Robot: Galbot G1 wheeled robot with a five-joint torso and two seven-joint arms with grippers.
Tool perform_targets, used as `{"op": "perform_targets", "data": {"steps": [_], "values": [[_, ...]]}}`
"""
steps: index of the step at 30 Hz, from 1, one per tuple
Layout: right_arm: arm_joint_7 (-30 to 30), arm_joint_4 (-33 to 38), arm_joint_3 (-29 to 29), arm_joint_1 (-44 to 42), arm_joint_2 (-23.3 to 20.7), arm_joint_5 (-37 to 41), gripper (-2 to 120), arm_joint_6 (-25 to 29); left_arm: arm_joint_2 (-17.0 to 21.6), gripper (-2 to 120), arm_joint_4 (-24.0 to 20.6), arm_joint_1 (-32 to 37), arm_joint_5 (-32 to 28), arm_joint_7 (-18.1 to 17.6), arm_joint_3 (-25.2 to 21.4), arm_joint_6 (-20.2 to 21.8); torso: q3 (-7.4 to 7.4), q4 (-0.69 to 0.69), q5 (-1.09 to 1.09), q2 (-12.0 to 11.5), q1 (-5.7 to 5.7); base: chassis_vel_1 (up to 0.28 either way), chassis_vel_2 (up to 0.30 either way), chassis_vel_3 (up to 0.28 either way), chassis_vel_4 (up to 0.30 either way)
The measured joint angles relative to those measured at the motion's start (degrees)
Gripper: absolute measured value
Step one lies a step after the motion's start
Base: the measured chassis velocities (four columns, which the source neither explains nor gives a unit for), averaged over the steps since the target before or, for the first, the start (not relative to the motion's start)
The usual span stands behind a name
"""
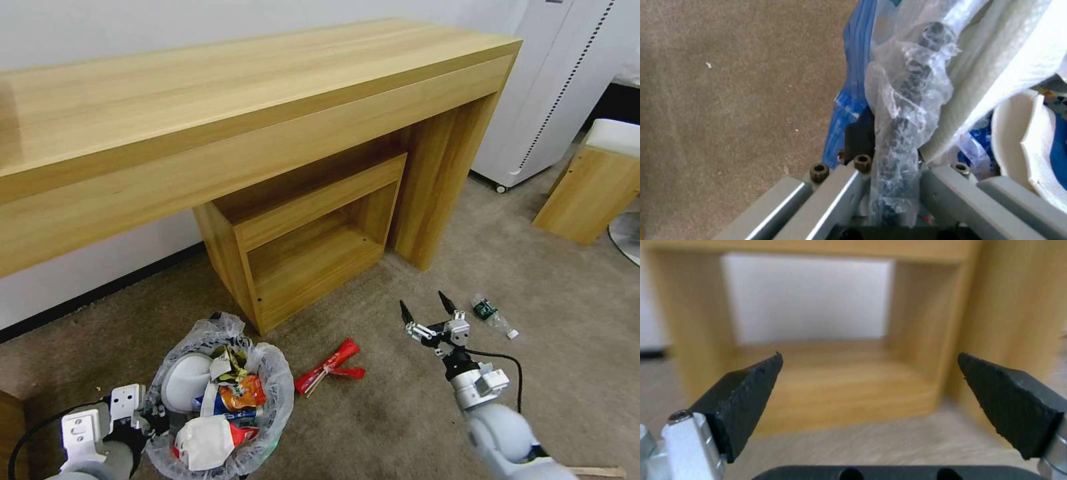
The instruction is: Pick up the trash bin and place the garbage on the floor into it.
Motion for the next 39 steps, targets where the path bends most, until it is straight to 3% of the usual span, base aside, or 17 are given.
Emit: {"op": "perform_targets", "data": {"steps": [1, 4, 8, 9, 11, 12, 15, 16, 18, 23, 25, 29, 39], "values": [[0.0, 0.0, 0.0, 0.0, 0.0, 0.0, 100, 0.0, 0.0, 0, 0.0, 0.0, 0.0, 0.0, 0.0, 0.0, 0.0, 0.0, 0.0, 0.0, 0.0, 0.0, 0.0, 0.0, 0.0], [-9.2, -3.3, -7.1, 6.3, -6.3, 5.1, 100, -0.4, -0.1, 0, -0.1, 0.1, 0.0, -0.2, -0.2, 0.0, 0.01, 0.0, -0.01, 0.0, 0.0, 0.0, 0.0, 0.0, 0.0], [-10.0, -5.1, -12.5, 11.6, -9.7, 5.3, 100, -1.5, -0.4, 0, -0.1, 0.3, 0.3, -0.3, -0.3, 0.0, 0.0, 0.02, 0.01, 0.0, 0.0, 0.0, 0.0, 0.0, 0.0], [-7.5, -8.2, -17.2, 16.4, -12.2, 3.3, 100, -4.0, -0.6, 0, 0.0, 0.4, 0.4, -0.4, -0.4, 0.0, 0.0, 0.03, -0.02, 0.0, 0.0, 0.0, 0.0, 0.0, 0.0], [-8.0, -13.1, -21.0, 21.4, -13.1, 0.0, 100, -5.1, -0.9, 0, 0.0, 0.3, 0.5, -0.6, -0.5, 0.0, 0.0, 0.01, -0.02, 0.0, 0.0, 0.0, 0.0, 0.0, 0.0], [-11.4, -18.0, -24.1, 26.2, -12.7, -3.6, 100, -4.8, -1.1, 0, 0.2, 0.1, 0.5, -0.7, -0.5, 0.0, 0.01, -0.02, 0.0, 0.0, 0.0, 0.0, 0.0, 0.0, 0.0], [-13.9, -21.7, -26.2, 30.0, -11.9, -6.2, 100, -3.9, -1.4, 0, 0.5, 0.0, 0.5, -0.7, -0.5, 0.0, 0.01, -0.03, 0.01, 0.0, 0.01, 0.0, 0.0, 0.0, 0.0], [-18.0, -27.0, -29.7, 35.4, -10.3, -8.1, 100, -2.3, -2.1, 0, 1.0, -0.1, 0.9, -0.7, -0.4, 0.0, 0.01, 0.01, -0.02, 0.0, 0.0, 0.0, 0.0, 0.0, 0.0], [-22.7, -30.8, -34.0, 41.0, -8.0, -8.4, 100, -0.9, -3.2, 0, 1.8, -0.2, 1.9, -0.6, -0.2, 0.0, 0.02, 0.02, 0.02, 0.0, 0.01, 0.0, 0.0, 0.0, 0.0], [-27.4, -32.8, -37.5, 45.8, -5.9, -13.4, 100, 1.2, -4.3, 0, 2.4, -0.4, 2.5, -0.3, 0.0, 0.1, 0.01, 0.04, -0.06, 0.0, 0.0, 0.0, 0.0, 0.0, 0.0], [-32.3, -34.8, -40.0, 50.0, -3.7, -19.2, 100, 4.6, -4.9, 0, 2.5, -0.4, 2.9, -0.1, -0.2, 0.1, 0.01, 0.02, 0.0, 0.0, 0.01, 0.0, 0.0, 0.0, 0.0], [-32.9, -36.4, -44.0, 53.3, -1.1, -19.3, 100, 7.6, -4.9, 0, 2.5, -0.3, 2.8, -0.1, -0.9, 0.0, 0.01, 0.01, -0.01, 0.0, 0.01, 0.0, 0.0, 0.0, 0.0], [-36.8, -39.8, -46.7, 57.8, 3.6, -23.7, 100, 10.9, -5.2, 0, 2.8, -0.2, 3.1, -0.2, -0.8, -0.2, 0.0, 0.02, -0.03, 0.0, 0.01, 0.0, 0.0, 0.0, 0.0]]}}
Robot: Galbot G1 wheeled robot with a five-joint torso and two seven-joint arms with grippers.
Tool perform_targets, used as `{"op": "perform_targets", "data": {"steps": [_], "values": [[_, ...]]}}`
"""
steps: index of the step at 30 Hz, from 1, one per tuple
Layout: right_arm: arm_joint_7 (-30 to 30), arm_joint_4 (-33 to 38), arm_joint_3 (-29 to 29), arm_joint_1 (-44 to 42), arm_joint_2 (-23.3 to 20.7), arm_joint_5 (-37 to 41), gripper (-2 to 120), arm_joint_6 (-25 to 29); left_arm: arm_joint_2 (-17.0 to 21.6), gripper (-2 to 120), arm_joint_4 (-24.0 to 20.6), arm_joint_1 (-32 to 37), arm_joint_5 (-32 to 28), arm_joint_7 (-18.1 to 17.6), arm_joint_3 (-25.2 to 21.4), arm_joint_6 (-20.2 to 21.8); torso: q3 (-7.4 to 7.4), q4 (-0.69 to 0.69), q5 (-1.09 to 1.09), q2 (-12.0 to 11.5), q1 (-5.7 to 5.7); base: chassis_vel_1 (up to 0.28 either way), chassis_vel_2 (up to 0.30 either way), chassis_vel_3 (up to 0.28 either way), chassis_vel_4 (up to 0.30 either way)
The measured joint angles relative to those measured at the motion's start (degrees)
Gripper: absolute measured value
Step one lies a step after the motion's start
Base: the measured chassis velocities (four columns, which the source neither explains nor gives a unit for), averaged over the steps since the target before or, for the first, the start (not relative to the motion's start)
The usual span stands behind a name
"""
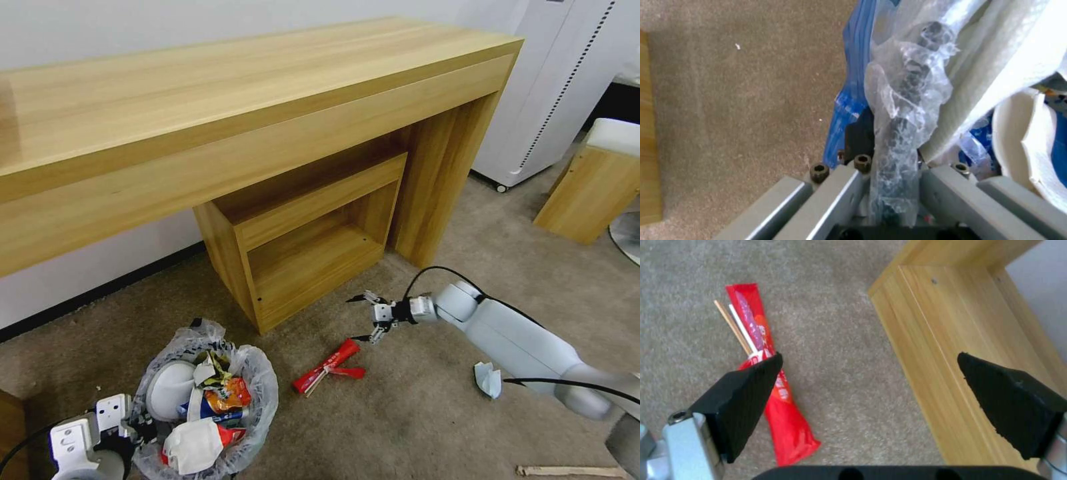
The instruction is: Pick up the trash bin and place the garbage on the floor into it.
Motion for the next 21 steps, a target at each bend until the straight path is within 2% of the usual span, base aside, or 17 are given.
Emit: {"op": "perform_targets", "data": {"steps": [8, 15, 21], "values": [[-4.7, -4.2, -2.5, 1.5, 3.8, 1.4, 100, 2.5, -0.5, 0, 0.8, -0.1, 0.7, 0.1, 0.3, 0.0, 0.0, 0.0, 0.02, 0.0, 0.0, 0.0, 0.0, 0.0, 0.0], [-8.8, -5.6, -3.4, -0.3, 6.0, 4.0, 100, 3.1, -1.3, 0, 1.7, 0.0, 2.0, 0.6, 0.8, -0.1, 0.0, -0.01, 0.01, 0.0, 0.0, 0.0, 0.0, 0.0, 0.0], [-10.4, -8.0, -3.2, -2.4, 8.5, 2.7, 100, 3.7, -1.2, 0, 2.1, 0.1, 2.2, 0.6, 0.6, -0.2, 0.0, -0.01, 0.02, 0.0, 0.0, 0.0, 0.0, 0.0, 0.0]]}}
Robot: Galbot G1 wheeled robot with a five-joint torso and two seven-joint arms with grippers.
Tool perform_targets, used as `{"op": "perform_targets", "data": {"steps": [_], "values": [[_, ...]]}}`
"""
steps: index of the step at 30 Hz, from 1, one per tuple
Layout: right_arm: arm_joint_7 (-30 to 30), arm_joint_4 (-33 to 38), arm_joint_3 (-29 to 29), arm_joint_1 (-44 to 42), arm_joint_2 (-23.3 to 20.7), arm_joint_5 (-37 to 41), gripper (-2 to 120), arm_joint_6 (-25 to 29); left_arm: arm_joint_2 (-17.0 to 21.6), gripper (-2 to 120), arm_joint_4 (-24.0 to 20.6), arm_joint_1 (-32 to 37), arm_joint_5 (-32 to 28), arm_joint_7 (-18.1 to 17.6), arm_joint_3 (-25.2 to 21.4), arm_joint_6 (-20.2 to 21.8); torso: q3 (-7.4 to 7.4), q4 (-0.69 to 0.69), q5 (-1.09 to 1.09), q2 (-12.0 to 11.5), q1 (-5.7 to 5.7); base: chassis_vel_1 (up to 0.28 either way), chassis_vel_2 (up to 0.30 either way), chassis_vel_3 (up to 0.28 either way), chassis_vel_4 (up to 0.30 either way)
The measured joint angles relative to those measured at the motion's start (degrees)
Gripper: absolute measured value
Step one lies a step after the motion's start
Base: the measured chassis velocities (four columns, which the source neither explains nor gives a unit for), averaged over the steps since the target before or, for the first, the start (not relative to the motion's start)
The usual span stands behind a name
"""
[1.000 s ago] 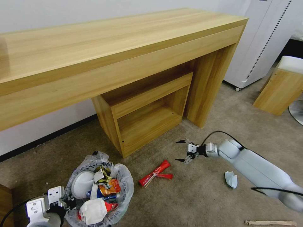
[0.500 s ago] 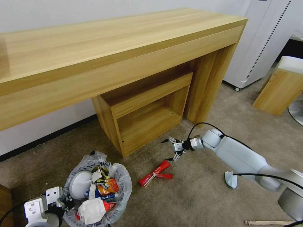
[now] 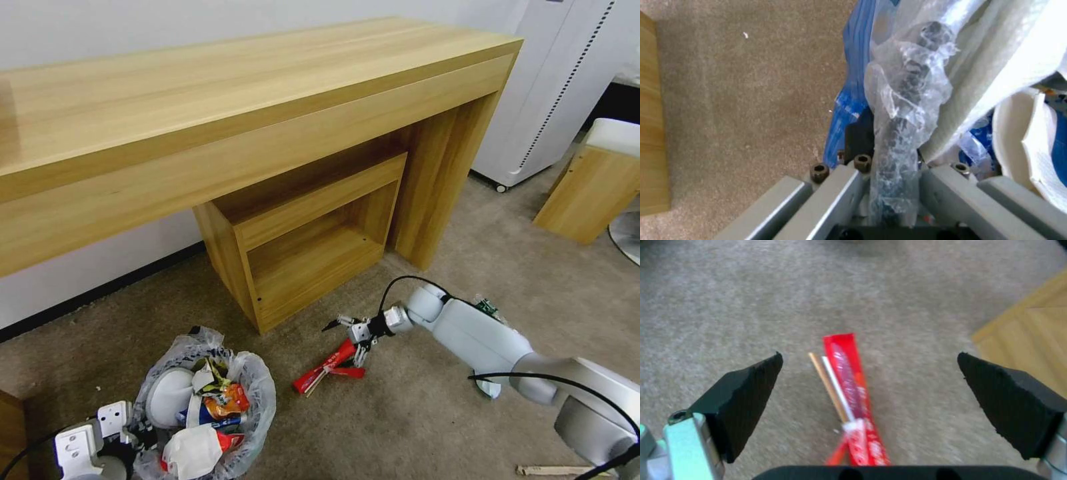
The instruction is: Pick up the trash bin and place the garbage on the floor into it.
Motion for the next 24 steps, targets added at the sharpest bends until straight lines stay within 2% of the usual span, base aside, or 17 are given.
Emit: {"op": "perform_targets", "data": {"steps": [7, 14, 24], "values": [[1.5, -2.3, 1.4, -0.3, 2.5, -4.4, 100, 0.4, 0.2, 0, 0.4, -0.3, -0.1, -0.1, -0.1, -0.1, 0.0, 0.02, 0.0, 0.0, 0.0, 0.0, 0.0, 0.0, 0.0], [3.0, -3.6, 2.5, 0.0, 2.1, -7.3, 100, 0.5, 0.1, 0, 0.6, -0.6, -0.1, -0.1, 0.2, -0.1, 0.0, 0.0, 0.0, 0.0, 0.0, 0.0, 0.0, 0.0, 0.0], [7.4, -10.3, 4.3, -1.1, 4.5, -12.4, 100, 1.1, 0.7, 0, 1.1, -1.0, -0.4, -0.1, 0.3, -0.3, 0.0, 0.0, 0.0, 0.0, 0.0, 0.0, 0.0, 0.0, 0.0]]}}
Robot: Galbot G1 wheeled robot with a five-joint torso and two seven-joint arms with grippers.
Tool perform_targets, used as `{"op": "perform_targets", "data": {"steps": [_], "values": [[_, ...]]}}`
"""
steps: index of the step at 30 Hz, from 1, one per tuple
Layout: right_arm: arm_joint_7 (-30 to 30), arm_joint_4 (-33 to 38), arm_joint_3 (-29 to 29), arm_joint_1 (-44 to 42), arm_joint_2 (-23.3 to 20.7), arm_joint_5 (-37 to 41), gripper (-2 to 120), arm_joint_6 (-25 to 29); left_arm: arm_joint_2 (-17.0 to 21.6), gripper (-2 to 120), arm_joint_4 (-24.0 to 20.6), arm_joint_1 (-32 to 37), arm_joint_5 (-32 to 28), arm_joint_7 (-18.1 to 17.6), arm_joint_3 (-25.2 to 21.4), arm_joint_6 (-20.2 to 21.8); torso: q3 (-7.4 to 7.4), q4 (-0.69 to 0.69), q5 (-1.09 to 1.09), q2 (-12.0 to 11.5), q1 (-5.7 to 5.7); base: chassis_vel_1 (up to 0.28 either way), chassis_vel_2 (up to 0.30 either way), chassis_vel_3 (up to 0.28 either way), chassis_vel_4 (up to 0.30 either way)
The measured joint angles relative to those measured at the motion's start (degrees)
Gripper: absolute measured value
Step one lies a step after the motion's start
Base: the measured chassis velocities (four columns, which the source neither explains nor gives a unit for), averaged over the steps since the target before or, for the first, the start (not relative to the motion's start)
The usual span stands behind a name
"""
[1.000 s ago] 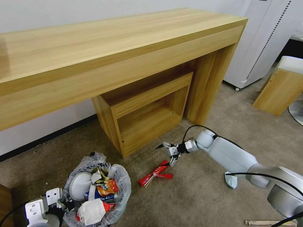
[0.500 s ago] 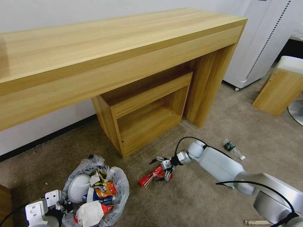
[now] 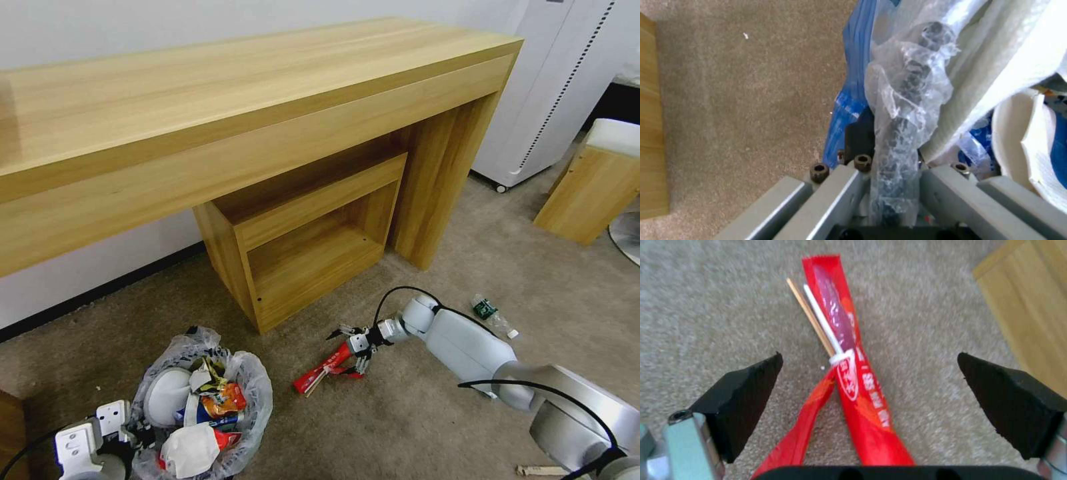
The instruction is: Pick up the trash bin and place the garbage on the floor into it.
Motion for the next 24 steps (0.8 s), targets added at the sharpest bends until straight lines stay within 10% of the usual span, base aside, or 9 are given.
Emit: {"op": "perform_targets", "data": {"steps": [24], "values": [[6.9, -7.7, 0.5, -0.6, 4.3, -3.4, 100, -0.6, 0.7, 0, 1.8, -1.8, -0.9, 0.5, 1.5, 0.1, 0.0, -0.01, 0.0, 0.0, -0.01, 0.0, 0.0, 0.0, 0.0]]}}
